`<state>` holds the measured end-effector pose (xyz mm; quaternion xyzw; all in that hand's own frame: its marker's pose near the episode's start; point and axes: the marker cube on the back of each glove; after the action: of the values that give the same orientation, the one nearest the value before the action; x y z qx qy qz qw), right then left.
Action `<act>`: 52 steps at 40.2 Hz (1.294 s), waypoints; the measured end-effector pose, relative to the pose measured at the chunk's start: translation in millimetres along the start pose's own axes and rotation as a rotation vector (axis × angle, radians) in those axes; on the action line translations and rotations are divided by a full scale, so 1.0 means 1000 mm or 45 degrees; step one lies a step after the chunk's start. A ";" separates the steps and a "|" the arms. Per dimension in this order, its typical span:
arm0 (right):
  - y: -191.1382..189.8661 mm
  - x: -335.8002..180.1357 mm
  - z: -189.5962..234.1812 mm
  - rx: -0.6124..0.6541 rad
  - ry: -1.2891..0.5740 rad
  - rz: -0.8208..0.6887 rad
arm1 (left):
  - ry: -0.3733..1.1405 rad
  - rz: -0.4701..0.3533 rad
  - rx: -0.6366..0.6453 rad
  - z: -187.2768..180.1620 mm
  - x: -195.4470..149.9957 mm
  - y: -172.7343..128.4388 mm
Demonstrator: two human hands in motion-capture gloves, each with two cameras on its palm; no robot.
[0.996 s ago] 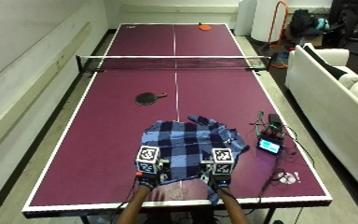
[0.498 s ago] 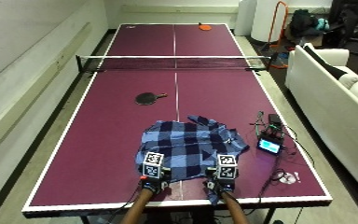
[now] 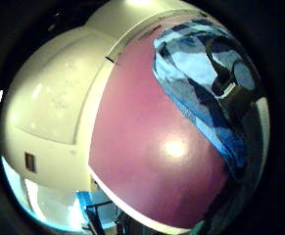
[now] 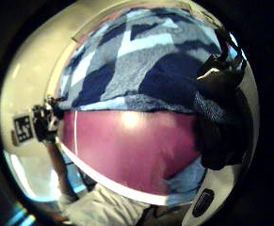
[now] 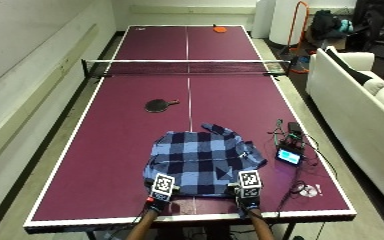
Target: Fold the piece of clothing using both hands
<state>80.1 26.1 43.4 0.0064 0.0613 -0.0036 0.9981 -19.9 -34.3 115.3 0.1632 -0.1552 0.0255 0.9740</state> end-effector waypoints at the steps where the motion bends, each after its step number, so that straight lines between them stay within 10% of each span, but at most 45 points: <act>1: -0.006 0.003 0.012 -0.003 -0.019 -0.037 | 0.006 0.011 -0.137 -0.003 -0.001 0.018; 16: 0.034 0.018 -0.075 -0.360 -0.222 -0.499 | 0.438 0.247 -0.527 -0.146 -0.044 0.065; 32: -0.170 -0.007 -0.139 -0.552 -0.211 -0.077 | 0.083 0.023 -0.651 -0.113 -0.050 -0.111; 39: -0.210 -0.001 -0.102 -0.101 -0.309 0.168 | 0.265 -0.231 -0.452 -0.077 -0.055 -0.137; 44: -0.193 0.030 -0.090 0.288 -0.308 0.317 | 0.125 -0.216 -0.128 -0.067 -0.060 -0.134; 52: -0.087 0.071 -0.050 0.139 -0.343 0.653 | 0.034 -0.028 -0.117 -0.071 -0.032 -0.076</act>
<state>144.3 -60.7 -15.7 0.0749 -0.0756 0.2446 0.9638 -22.4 -83.3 18.2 0.1196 -0.1413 0.0100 0.9827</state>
